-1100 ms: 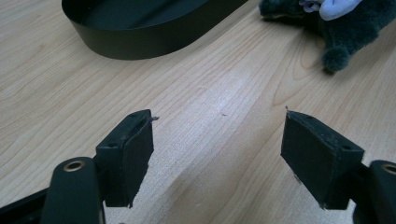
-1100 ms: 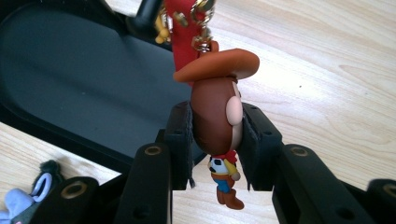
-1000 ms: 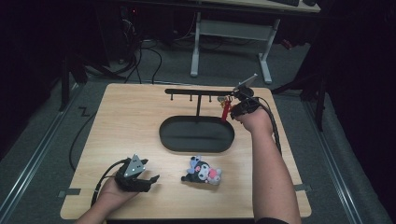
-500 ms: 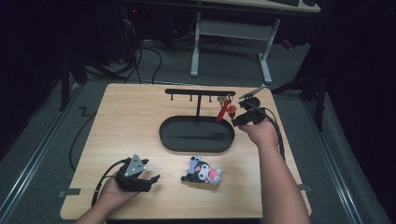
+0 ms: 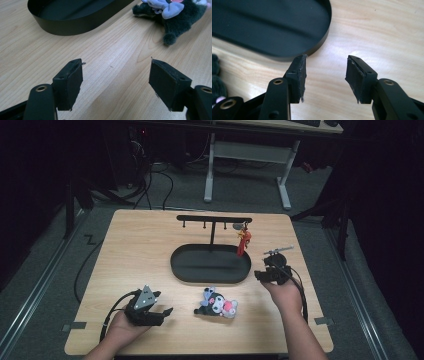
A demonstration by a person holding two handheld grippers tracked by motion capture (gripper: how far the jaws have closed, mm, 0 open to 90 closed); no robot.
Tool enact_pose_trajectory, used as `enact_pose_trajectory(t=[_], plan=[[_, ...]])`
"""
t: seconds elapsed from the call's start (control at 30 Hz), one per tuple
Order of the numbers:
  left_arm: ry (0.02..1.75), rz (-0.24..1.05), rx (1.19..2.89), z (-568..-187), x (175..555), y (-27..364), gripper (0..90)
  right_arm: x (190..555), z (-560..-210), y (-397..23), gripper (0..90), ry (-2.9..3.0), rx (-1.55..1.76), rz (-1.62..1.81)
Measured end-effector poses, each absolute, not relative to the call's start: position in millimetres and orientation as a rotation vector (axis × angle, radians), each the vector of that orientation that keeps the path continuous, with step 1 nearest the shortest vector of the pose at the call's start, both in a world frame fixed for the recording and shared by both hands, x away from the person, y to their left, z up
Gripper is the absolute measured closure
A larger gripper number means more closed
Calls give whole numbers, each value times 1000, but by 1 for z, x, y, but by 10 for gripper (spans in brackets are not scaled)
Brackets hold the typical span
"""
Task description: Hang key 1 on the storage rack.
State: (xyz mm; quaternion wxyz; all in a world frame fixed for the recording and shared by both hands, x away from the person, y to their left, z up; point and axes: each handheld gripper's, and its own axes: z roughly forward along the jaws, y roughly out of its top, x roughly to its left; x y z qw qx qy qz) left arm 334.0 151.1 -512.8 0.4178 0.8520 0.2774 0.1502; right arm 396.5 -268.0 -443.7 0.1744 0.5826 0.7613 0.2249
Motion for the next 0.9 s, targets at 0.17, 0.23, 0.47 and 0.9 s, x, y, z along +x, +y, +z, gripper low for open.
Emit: enact_pose_trajectory(t=[0.17,0.23,0.47,0.9], plan=[[710,350,2118,-511,333,151,295,362,-466,-273,525,2111,1630,763],[711,352,2118,-511,332,150,300,349,-476,-274,524,2103,1626,796],[695,345,2103,-508,329,146,312,308,-495,-279,502,2042,1593,914],[735,180,2071,-503,325,80,415,252,-498,-294,501,1916,1499,1036]])
